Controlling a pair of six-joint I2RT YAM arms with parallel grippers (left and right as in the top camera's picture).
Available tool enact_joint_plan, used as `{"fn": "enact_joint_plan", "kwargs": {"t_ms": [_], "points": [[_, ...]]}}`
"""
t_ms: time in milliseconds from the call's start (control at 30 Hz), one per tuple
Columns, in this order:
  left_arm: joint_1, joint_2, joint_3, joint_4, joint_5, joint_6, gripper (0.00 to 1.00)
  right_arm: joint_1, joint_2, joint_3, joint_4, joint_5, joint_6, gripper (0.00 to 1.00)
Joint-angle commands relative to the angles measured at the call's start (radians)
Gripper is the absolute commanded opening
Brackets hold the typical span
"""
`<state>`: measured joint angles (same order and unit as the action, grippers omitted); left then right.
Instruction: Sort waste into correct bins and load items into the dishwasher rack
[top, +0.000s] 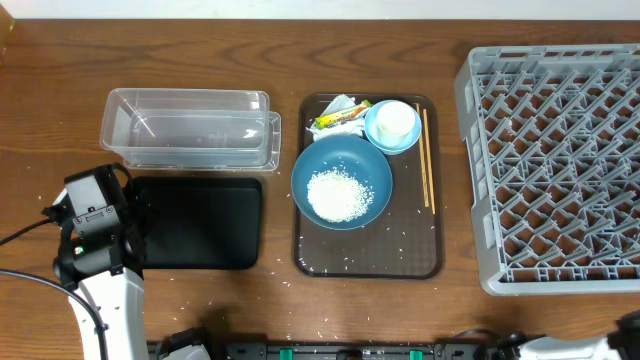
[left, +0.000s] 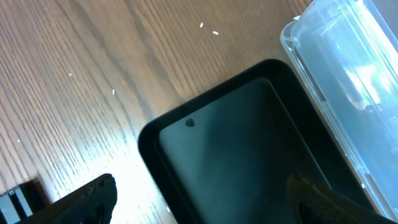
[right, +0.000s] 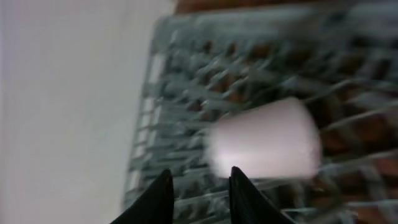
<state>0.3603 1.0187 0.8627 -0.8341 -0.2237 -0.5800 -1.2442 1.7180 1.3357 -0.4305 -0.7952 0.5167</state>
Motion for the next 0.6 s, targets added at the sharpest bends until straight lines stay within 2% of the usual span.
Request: {"fn": "enact_joint_plan", "kwargs": {"t_ms": [0,200,333,467,567], "points": [[0.006,-0.005,0.016,-0.003,-0.009,-0.009,0.9,0.002,-0.066,0.003,-0.006,0.198,-0.051,0.29],[0.006,-0.005,0.016,-0.003,-0.01,-0.009,0.9,0.06,-0.108,0.005,0.0,0.219,-0.051,0.27],[0.006,-0.005,0.016,-0.003,-0.009,-0.009,0.9,0.171,-0.108,0.005,-0.032,0.342,-0.079,0.27],[0.006,-0.005,0.016,-0.003,-0.009,-0.009,0.9,0.308,-0.108,0.014,-0.034,0.385,-0.095,0.27],[0.006,-0.005,0.016,-0.003,-0.009,-0.009,0.89,0.433,-0.108,0.063,-0.051,0.384,-0.105,0.33]]}}
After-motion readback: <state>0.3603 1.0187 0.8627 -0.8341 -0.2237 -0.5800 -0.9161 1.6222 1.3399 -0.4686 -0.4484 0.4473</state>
